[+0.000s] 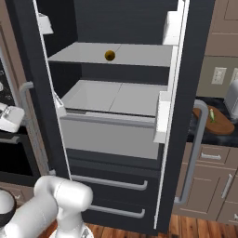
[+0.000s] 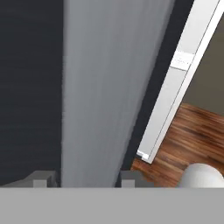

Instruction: Retrieve a lemon from the fridge and place it on the cutting board with the fish.

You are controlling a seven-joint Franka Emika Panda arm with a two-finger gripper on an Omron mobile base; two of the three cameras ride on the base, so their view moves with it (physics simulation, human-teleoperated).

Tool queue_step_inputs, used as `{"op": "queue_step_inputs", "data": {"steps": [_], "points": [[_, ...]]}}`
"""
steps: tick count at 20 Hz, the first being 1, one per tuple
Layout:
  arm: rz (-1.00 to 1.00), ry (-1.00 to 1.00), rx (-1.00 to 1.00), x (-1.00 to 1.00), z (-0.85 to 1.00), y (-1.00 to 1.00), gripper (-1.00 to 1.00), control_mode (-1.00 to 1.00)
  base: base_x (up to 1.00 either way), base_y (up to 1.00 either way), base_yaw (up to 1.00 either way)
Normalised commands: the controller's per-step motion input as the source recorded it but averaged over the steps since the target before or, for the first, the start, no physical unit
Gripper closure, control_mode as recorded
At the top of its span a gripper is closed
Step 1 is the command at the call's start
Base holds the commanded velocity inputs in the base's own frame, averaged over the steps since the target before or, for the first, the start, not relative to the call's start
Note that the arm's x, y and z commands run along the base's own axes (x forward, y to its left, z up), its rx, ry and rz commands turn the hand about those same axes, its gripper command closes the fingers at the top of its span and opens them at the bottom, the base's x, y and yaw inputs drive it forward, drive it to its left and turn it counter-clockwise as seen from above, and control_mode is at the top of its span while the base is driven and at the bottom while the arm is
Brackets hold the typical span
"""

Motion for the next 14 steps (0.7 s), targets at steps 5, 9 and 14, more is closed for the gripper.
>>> {"op": "queue_step_inputs", "data": {"steps": [5,9,14], "points": [[-0.2,0.05,-0.08,-0.09,0.0,0.32,1.0,-1.0,0.0,0.0,0.0],[-0.19,0.05,-0.07,-0.09,0.0,0.3,1.0,-1.0,0.0,0.0,0.0],[-0.09,0.09,-0.04,-0.2,0.0,0.41,1.0,-1.0,0.0,0.0,0.0]]}}
